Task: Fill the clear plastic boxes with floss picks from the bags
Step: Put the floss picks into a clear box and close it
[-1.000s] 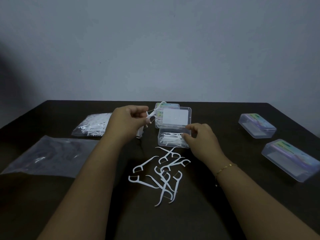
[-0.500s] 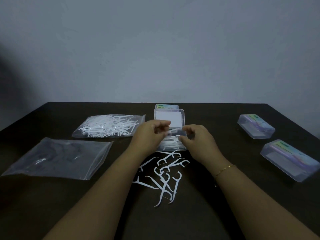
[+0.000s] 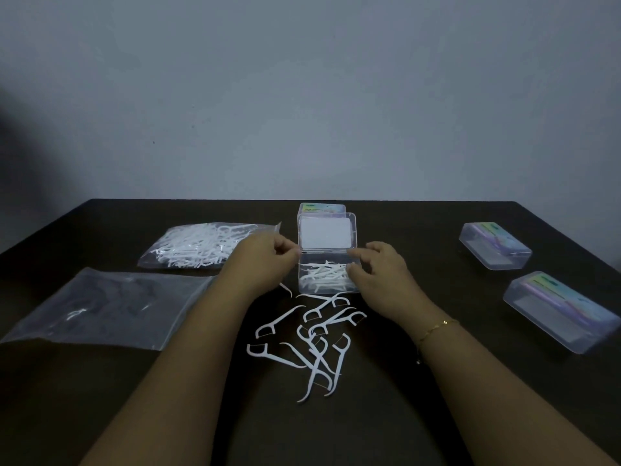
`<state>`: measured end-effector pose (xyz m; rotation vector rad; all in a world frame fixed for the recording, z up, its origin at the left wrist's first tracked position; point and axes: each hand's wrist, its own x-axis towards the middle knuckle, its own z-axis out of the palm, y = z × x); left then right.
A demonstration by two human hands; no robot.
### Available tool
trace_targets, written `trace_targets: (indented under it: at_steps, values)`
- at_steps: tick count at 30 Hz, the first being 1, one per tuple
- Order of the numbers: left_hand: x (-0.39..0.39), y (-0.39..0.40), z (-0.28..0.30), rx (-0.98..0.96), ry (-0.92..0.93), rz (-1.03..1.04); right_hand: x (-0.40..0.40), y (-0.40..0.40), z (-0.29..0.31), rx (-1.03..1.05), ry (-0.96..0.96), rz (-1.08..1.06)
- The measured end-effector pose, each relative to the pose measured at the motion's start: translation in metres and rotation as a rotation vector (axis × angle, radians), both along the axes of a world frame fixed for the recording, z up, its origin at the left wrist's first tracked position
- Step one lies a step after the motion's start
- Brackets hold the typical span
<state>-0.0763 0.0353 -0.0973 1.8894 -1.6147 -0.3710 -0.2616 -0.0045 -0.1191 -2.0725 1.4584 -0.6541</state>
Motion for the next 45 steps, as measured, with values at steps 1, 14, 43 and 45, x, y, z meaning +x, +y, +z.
trace_targets:
  at_steps: [1,14,43,45]
  values:
    - [0.000,-0.001,-0.001,0.037,-0.040,-0.007,0.000,0.000,-0.001,0.013,0.020,0.005]
    - [0.003,0.004,0.007,0.128,-0.068,-0.059,-0.002,0.001,0.000,0.007,0.034,0.041]
    - [0.011,0.023,0.023,0.611,-0.211,-0.107,-0.006,0.021,0.020,0.043,0.333,0.310]
    - [0.010,0.026,0.026,0.660,-0.219,-0.127,-0.006,0.022,0.020,0.054,0.346,0.291]
